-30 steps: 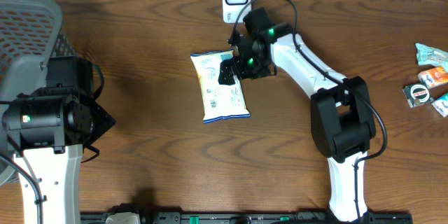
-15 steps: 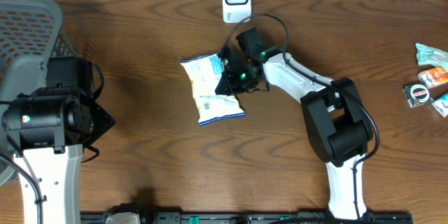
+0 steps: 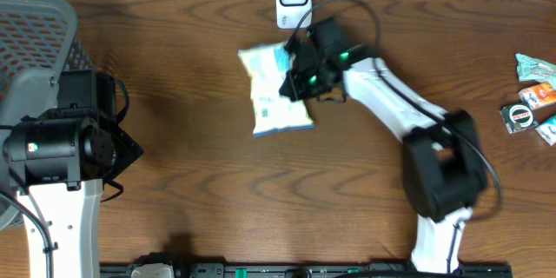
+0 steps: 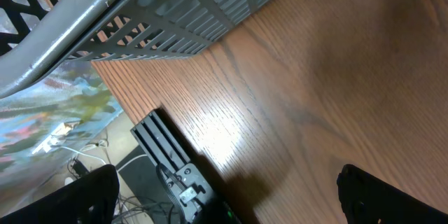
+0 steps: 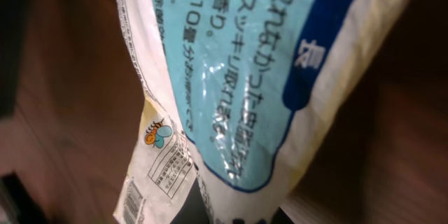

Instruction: Scan the item barcode

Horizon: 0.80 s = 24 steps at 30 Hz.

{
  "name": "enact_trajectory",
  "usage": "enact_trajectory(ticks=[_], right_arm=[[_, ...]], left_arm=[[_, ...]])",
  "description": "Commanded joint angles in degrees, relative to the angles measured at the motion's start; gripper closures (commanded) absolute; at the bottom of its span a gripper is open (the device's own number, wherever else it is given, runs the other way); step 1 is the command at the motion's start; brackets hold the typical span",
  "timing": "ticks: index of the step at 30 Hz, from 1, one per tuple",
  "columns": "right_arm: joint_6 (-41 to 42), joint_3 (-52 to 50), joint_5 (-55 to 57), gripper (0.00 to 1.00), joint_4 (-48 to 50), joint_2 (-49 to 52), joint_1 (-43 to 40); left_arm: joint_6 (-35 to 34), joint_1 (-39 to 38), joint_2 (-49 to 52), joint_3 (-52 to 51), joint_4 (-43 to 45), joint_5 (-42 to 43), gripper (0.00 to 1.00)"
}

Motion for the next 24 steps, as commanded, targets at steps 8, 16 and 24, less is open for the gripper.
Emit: enact_trajectory(ticks=[8, 16, 24], right_arm=[[-0.87, 1.57, 3.52, 0.98, 1.49, -13.57, -0.98], [-0.85, 1.57, 4.46, 0.99, 10.91, -18.21, -5.01], [-1.44, 1.57, 4.04, 0.99, 10.19, -23.74, -8.81]], left_arm=[[-0.74, 0.24, -0.22, 0.04, -0.33, -0.15, 0.02], [-0.74, 0.24, -0.22, 0.04, -0.33, -0.17, 0.02], [-0.74, 0.24, -0.22, 0.04, -0.33, -0.15, 0.02]])
